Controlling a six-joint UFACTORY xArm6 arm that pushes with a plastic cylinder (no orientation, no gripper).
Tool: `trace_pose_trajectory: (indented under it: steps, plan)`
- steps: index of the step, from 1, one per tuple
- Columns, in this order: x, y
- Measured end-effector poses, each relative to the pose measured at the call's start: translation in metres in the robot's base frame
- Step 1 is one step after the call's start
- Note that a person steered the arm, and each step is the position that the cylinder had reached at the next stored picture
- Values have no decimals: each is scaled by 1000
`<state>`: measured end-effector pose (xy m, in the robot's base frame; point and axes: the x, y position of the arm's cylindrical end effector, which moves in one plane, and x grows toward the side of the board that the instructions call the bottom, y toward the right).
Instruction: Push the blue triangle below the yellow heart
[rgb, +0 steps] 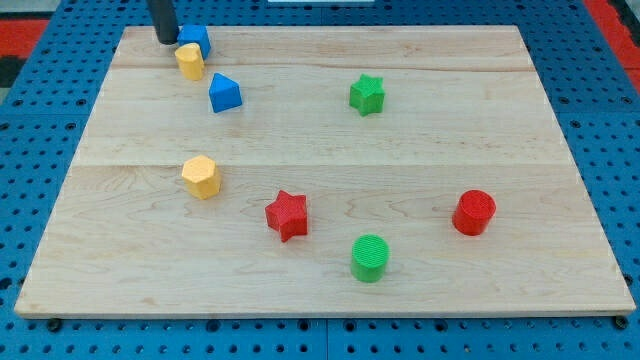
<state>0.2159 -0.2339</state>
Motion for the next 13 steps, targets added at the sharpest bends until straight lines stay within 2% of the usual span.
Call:
trace_pose_trajectory:
  steps: [1,2,3,4,6,7,8,9,10,11,12,13]
  plan:
    - [12,-48]
    - [37,-71]
    - [38,-71]
    - [67,-32]
    - [72,5]
    - [78,-4]
    - [135,-4]
    - [170,36]
    - [170,113]
    - [163,141]
    - [102,141]
    - [116,138]
